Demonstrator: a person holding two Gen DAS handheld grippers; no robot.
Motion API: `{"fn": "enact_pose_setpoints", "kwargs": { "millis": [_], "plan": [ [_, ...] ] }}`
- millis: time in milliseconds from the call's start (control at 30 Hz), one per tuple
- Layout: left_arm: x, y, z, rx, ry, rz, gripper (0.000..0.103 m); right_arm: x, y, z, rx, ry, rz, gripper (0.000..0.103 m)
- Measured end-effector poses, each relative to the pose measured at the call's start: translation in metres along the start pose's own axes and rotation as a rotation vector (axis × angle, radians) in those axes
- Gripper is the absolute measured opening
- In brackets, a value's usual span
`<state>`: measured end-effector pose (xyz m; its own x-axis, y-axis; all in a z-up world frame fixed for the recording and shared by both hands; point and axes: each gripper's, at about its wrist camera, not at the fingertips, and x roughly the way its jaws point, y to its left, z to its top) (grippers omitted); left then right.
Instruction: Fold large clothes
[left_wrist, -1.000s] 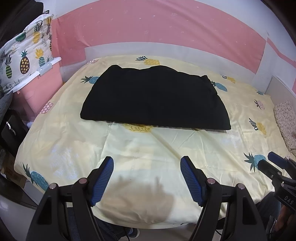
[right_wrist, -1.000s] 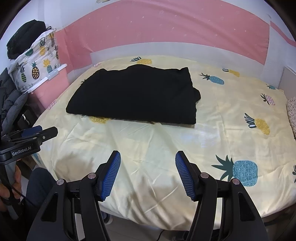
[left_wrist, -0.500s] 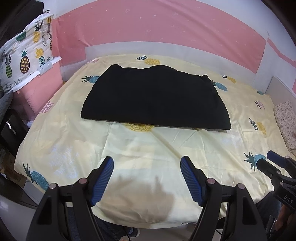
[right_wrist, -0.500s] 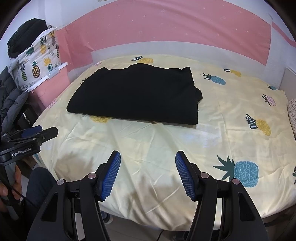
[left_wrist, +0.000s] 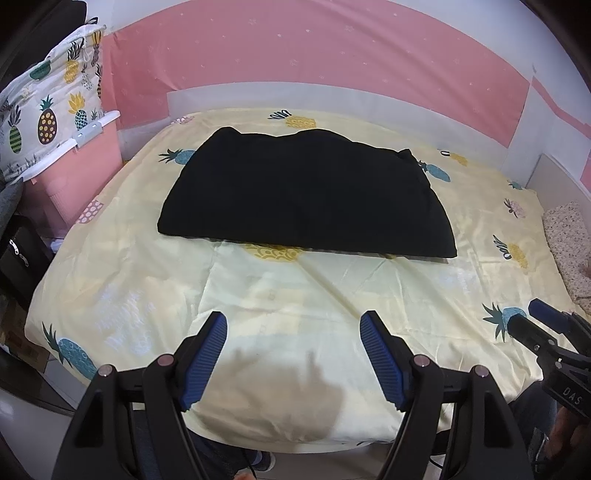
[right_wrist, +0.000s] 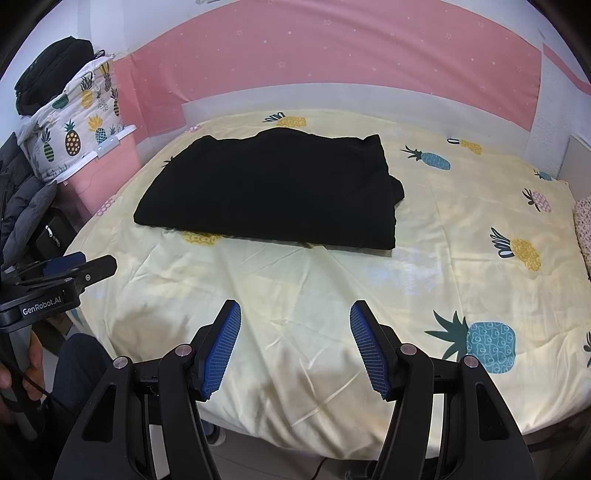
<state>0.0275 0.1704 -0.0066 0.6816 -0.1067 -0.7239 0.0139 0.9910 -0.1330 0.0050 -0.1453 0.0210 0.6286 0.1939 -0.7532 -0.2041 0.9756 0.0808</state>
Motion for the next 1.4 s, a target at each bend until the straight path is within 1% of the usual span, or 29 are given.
{"fn": "enact_pose_setpoints", "kwargs": {
  "millis": [300,567,1033,1167,1267,1400],
  "plan": [
    [0.000,-0.001,-0.001,-0.005,0.012,0.002,0.076,0.000,0.000,0.000,0.001,0.001,0.000,0.062],
    [-0.004,-0.008,-0.003,0.020,0.005,0.035,0.076,-0.001,0.001,-0.001,0.000,-0.001,0.000,0.062],
    [-0.005,-0.008,-0.002,0.026,0.008,0.027,0.076,-0.002,0.002,-0.003,0.001,-0.001,0.001,0.062],
    [-0.004,-0.011,-0.003,0.032,0.013,0.040,0.076,-0.002,0.003,-0.003,0.003,-0.001,0.000,0.062],
    [-0.002,-0.012,-0.004,0.027,0.023,0.032,0.076,-0.004,0.005,-0.004,0.005,0.000,-0.001,0.062],
    [-0.001,-0.014,-0.005,0.032,0.030,0.041,0.076,-0.003,0.004,-0.004,0.004,-0.001,0.000,0.062]
  ]
}}
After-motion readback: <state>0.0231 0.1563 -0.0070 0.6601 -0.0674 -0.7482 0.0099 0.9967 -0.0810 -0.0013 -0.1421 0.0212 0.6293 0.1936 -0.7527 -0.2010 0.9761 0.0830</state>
